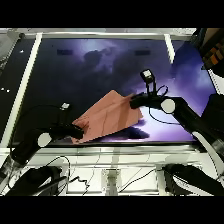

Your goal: Fold the clothes and pants, and hang the long-sleeved shirts on hangers.

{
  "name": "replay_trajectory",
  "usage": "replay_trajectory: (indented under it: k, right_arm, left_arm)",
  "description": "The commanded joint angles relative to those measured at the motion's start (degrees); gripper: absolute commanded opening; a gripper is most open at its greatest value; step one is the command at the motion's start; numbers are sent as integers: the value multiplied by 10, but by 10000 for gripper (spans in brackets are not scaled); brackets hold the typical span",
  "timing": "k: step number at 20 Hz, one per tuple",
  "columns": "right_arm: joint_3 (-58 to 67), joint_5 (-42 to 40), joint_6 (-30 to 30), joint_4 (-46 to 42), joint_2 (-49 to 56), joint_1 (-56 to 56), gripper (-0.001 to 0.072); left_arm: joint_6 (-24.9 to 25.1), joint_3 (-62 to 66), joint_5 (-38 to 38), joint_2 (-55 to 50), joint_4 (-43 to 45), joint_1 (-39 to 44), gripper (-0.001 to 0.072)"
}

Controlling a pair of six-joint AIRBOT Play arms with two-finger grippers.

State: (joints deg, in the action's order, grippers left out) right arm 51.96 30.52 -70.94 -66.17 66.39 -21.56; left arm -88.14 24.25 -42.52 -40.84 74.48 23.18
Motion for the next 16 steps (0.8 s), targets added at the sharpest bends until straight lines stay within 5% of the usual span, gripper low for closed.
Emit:
replay_trajectory:
  k: [1,3,6,10,11,12,13,16]
  right_arm:
    - [51,-88,0,40,63,-18,7]
    - [89,-100,0,34,103,-35,7]
    - [139,-111,0,32,176,-59,7]
    - [188,-105,0,31,247,-84,11]
    - [192,-104,1,27,249,-85,173]
    - [193,-109,0,25,249,-83,536]
    - [198,-104,-1,14,249,-76,591]
    - [229,-33,-40,10,249,-19,587]
  left_arm:
    - [-152,-8,31,10,72,-1,20]
    - [-262,-8,30,9,156,-1,20]
    - [-360,-14,23,9,160,0,22]
    - [-376,-40,24,9,160,-4,24]
    - [-377,-42,22,9,160,-4,106]
    - [-377,-41,24,9,160,-4,399]
    - [-377,-41,26,9,160,-4,712]
    - [-377,-40,29,9,167,-5,704]
